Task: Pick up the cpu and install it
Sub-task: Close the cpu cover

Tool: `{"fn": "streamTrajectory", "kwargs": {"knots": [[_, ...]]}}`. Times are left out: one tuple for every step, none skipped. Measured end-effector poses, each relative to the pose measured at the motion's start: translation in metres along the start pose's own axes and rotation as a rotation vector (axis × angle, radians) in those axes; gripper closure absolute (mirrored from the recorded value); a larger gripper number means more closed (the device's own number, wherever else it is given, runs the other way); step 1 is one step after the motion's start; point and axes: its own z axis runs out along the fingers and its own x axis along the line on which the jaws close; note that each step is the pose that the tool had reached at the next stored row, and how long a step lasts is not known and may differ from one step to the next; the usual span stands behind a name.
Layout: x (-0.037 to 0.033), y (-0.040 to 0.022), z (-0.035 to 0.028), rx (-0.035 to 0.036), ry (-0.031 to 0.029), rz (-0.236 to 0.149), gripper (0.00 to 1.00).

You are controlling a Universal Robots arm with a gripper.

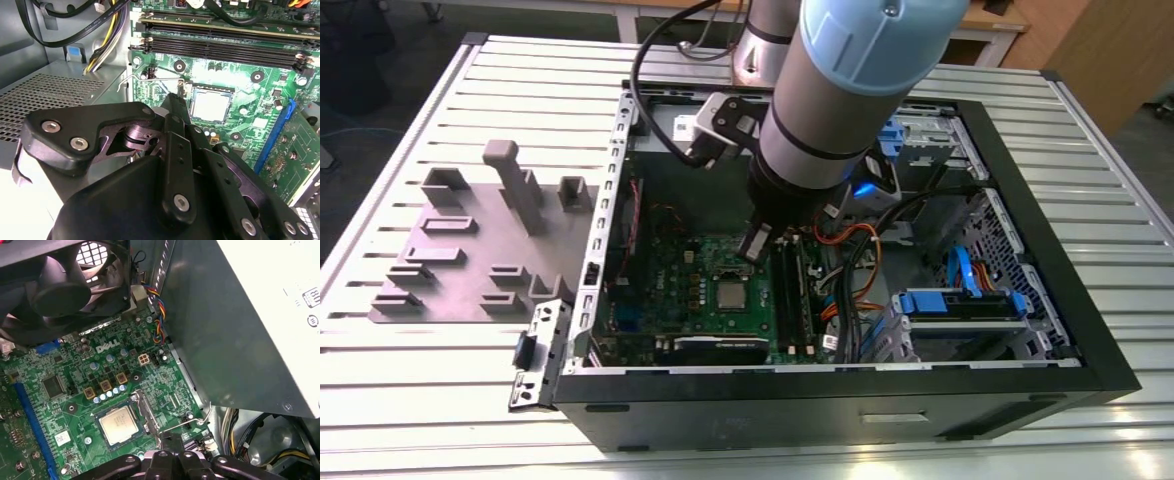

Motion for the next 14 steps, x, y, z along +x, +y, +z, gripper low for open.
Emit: {"fn": "streamTrajectory", "kwargs": {"knots": [[0.0003, -0.0001, -0.0001, 0.0000, 0.0000, 0.000, 0.89], [0.0006, -0.0003, -0.0002, 0.0000, 0.0000, 0.000, 0.89], [0.0010, -0.0005, -0.0002, 0.0000, 0.0000, 0.000, 0.89], [0.0013, -0.0006, -0.0003, 0.0000, 0.0000, 0.000, 0.89], [0.0015, -0.0007, -0.0004, 0.0000, 0.0000, 0.000, 0.89], [0.0017, -0.0008, -0.0004, 0.0000, 0.0001, 0.000, 0.89], [0.0019, -0.0009, -0.0005, 0.0000, 0.0000, 0.000, 0.89], [0.0021, -0.0010, -0.0005, 0.0000, 0.0000, 0.000, 0.89], [0.0023, -0.0011, -0.0005, 0.0000, 0.0000, 0.000, 0.89], [0.0024, -0.0012, -0.0006, 0.0000, 0.0001, 0.000, 0.89], [0.0025, -0.0012, -0.0006, 0.0000, 0.0000, 0.000, 0.89], [0.0025, -0.0012, -0.0006, 0.0000, -0.0001, 0.000, 0.89], [0.0026, -0.0013, -0.0006, 0.0000, 0.0000, 0.000, 0.89], [0.0026, -0.0013, -0.0006, 0.0000, 0.0000, 0.000, 0.89]]}}
